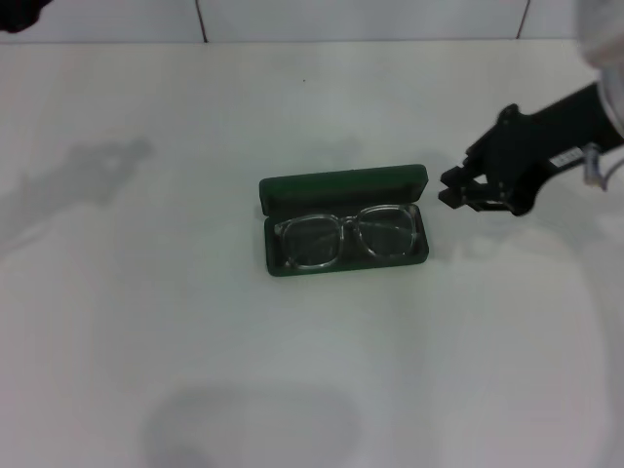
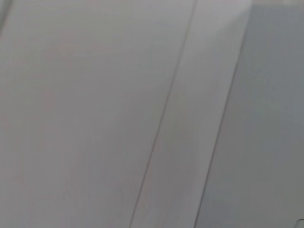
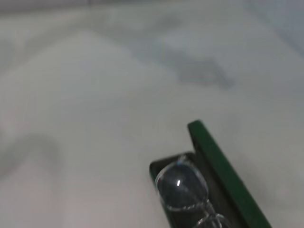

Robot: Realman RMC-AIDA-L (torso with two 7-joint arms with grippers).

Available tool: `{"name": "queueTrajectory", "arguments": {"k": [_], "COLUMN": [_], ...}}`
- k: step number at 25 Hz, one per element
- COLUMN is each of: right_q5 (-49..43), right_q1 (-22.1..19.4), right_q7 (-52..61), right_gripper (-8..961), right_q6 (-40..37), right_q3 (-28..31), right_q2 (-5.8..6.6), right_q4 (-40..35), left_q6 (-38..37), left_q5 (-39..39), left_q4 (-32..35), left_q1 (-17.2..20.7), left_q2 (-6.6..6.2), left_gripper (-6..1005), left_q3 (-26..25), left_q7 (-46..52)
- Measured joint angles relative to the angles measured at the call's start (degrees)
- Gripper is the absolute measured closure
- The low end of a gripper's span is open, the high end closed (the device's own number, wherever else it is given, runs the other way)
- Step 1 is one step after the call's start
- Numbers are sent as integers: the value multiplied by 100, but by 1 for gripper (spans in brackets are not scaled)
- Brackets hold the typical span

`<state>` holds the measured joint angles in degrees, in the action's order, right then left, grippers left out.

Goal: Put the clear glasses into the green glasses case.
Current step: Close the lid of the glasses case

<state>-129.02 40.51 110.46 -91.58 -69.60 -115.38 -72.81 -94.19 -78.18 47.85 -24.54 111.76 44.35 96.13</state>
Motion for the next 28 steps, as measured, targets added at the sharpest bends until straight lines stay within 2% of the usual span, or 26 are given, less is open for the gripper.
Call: {"name": "queueTrajectory", "arguments": {"k": [4, 10, 15, 20, 28], "right_q5": [-487, -777, -841, -850, -814], "right_q1": [672, 1315, 1410, 1287, 1178], "right_q7": [358, 482, 432, 308, 129], "right_gripper": [802, 803, 803, 803, 803], "right_q6": [-380, -543, -215, 722, 1842], "right_q3": [-238, -619, -1357, -2494, -3436], "right_q2": [-18, -33, -52, -75, -81], "right_q4": [11, 287, 477, 667, 945], "left_q6": [-97, -108, -125, -210, -338], "left_q5": [17, 158, 178, 182, 125], "left_q4": [-67, -452, -682, -867, -892], "left_q1": [107, 147, 203, 275, 379], "left_q2": [58, 25, 71, 94, 104], "left_gripper": [913, 912, 912, 912, 911], "left_q3": [-203, -221, -229, -233, -232], "left_q7": [-34, -109, -394, -670, -934]}}
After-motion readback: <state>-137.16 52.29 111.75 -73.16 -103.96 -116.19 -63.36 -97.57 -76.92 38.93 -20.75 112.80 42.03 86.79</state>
